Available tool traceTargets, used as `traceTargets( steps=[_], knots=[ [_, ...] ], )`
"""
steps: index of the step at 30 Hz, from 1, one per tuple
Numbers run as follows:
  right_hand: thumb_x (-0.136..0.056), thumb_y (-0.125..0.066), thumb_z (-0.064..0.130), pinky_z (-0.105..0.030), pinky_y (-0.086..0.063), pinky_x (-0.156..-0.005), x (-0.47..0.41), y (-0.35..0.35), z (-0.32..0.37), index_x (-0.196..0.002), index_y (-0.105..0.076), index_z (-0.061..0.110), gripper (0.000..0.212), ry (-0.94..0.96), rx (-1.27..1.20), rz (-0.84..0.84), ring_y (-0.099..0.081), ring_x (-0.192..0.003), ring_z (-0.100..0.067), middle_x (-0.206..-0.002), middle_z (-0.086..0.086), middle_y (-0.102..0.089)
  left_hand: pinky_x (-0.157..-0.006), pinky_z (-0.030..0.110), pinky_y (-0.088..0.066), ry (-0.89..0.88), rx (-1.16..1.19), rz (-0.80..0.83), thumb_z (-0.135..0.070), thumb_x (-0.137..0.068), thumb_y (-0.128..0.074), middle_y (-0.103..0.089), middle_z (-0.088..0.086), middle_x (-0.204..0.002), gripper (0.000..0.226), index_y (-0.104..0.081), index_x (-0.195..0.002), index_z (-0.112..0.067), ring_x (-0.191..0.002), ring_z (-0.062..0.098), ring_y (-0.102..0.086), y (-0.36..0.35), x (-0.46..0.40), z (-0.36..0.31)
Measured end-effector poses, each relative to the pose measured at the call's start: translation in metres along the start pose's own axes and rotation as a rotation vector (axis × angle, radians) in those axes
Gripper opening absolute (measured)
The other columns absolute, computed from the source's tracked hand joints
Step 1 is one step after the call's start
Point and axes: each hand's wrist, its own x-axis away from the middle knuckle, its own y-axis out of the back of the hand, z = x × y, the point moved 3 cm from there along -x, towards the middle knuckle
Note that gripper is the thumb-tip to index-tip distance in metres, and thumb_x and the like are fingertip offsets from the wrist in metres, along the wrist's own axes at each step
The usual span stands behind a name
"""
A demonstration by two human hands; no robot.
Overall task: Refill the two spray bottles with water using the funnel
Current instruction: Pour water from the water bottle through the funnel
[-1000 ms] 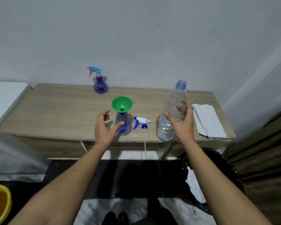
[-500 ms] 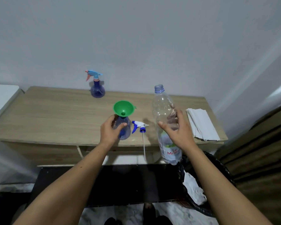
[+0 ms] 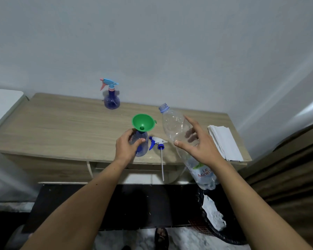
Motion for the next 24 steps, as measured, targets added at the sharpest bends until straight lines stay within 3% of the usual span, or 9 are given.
traceTargets(
  steps=[5, 9, 14, 24],
  knots=[
    [-0.08, -0.082, 0.06, -0.046, -0.056, -0.088, -0.01, 0.001, 0.004, -0.152, -0.031, 0.06, 0.088, 0.046, 0.213, 0.104, -0.06, -0.091, -0.017, -0.105, 0.008, -0.059, -0.093, 0.032, -0.056, -0.006, 0.002, -0.002, -0.023, -0.083, -0.089, -0.075, -0.004, -0.112, 0.041, -0.071, -0.121, -0.021, -0.106, 0.016, -0.069, 0.0, -0.001, 0.003],
    [-0.081, -0.08, 0.058, -0.043, -0.053, -0.096, -0.016, 0.005, 0.0, -0.152, -0.03, 0.057, 0.087, 0.076, 0.327, 0.129, -0.057, -0.099, -0.011, -0.118, 0.014, -0.056, -0.094, 0.031, -0.055, -0.013, 0.015, 0.003, -0.021, -0.084, -0.088, -0.075, -0.004, -0.113, 0.042, -0.071, -0.122, -0.02, -0.106, 0.016, -0.069, 0.0, -0.001, 0.003],
    [-0.08, -0.075, 0.065, -0.043, -0.052, -0.091, -0.027, 0.008, -0.001, -0.152, -0.025, 0.06, 0.087, 0.093, 0.487, 0.147, -0.06, -0.109, -0.024, -0.115, 0.008, -0.057, -0.094, 0.029, -0.056, -0.019, 0.019, 0.022, -0.019, -0.085, -0.087, -0.074, -0.004, -0.112, 0.039, -0.071, -0.121, -0.018, -0.106, 0.015, -0.069, 0.001, -0.001, 0.003],
    [-0.081, -0.07, 0.067, -0.052, -0.054, -0.091, -0.04, 0.011, 0.012, -0.152, -0.021, 0.061, 0.087, 0.135, 0.65, 0.187, -0.059, -0.107, -0.03, -0.115, 0.005, -0.056, -0.093, 0.027, -0.055, -0.035, 0.01, 0.029, -0.018, -0.085, -0.088, -0.075, -0.004, -0.11, 0.04, -0.071, -0.121, -0.015, -0.103, 0.013, -0.069, 0.002, -0.002, 0.002]
  ],
)
